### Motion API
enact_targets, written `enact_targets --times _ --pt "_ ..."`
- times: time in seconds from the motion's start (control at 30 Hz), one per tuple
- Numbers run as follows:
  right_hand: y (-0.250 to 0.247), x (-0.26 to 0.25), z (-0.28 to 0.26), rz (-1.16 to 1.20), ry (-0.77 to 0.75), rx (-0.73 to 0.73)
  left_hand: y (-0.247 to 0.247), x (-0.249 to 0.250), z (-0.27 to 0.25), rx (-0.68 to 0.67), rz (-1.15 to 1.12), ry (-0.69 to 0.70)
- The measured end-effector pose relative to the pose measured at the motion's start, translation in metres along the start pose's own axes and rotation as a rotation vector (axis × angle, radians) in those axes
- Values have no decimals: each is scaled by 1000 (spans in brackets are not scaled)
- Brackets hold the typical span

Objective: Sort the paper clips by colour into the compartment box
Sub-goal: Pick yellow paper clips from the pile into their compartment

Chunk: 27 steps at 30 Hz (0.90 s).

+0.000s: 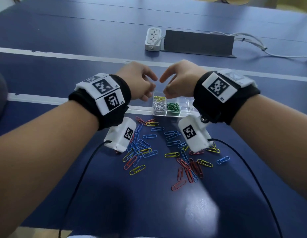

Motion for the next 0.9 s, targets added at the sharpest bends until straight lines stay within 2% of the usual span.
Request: enact_targets --times 0.1,0.2,0.4,0.63,0.8,0.9 --pt "6 -1 -11 -48 -61 -7 0 1 -13 -50 205 57" --pt "11 -6 -26 -214 -143 0 8 1 -24 -152 483 114" --pt "9 25 -42 -397 -73 -50 37 2 -38 -271 847 229" --pt "13 62 -47 -499 27 -114 46 2 -39 -299 911 242" --pt "20 66 -49 -474 -6 -118 47 1 -42 -292 917 266" --pt "22 72 -52 -420 10 -184 45 1 -43 -281 887 261"
Point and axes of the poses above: each hand's wrist, its own z-axis towards the middle knuckle, its own y-axis out of the palm, x = y × z, the point moved 8 cm from there along z, towards the middle knuckle, and after that the axes turned 3 degrees about -z, right-handed, at the moved point
